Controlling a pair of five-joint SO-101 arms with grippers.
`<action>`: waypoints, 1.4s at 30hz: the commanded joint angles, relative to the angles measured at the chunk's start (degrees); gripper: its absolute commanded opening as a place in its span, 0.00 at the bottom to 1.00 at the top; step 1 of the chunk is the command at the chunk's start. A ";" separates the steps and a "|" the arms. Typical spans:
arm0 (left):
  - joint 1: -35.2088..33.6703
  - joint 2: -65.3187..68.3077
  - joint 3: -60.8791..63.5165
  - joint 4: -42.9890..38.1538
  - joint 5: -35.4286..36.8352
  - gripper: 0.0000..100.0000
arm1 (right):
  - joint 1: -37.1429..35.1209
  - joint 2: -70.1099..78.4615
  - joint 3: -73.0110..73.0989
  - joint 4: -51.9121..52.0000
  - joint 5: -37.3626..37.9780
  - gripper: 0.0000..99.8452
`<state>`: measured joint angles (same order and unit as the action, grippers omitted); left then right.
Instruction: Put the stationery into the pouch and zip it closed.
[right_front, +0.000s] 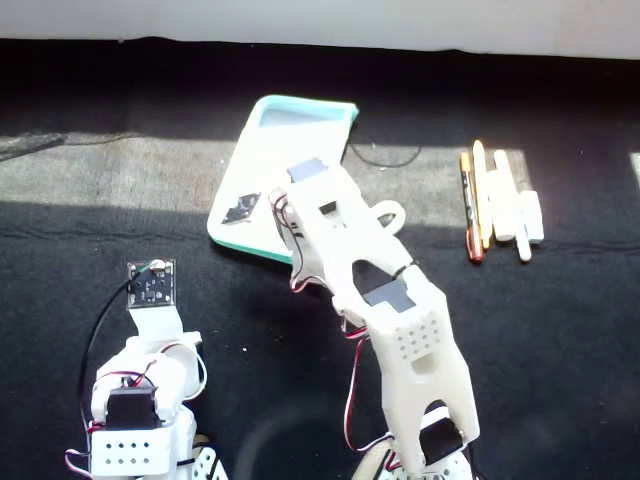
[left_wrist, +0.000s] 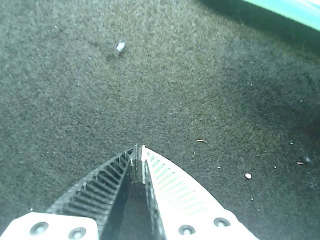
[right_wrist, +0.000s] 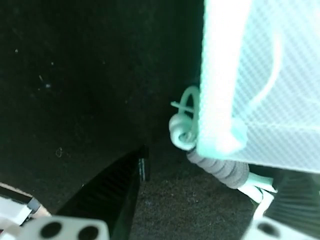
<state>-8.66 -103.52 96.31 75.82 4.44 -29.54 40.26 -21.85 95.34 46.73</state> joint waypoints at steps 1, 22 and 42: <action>0.84 -0.04 0.84 0.00 0.35 0.01 | 1.36 -1.45 0.48 2.86 0.53 0.13; 0.84 -0.04 0.84 0.00 0.35 0.01 | -2.95 -5.32 1.10 5.49 -5.54 0.23; 0.84 -0.04 0.84 0.00 0.35 0.01 | -6.90 3.03 0.48 1.36 -5.10 0.21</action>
<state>-8.66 -103.52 96.31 75.82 4.44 -38.68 41.85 -21.76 98.86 42.51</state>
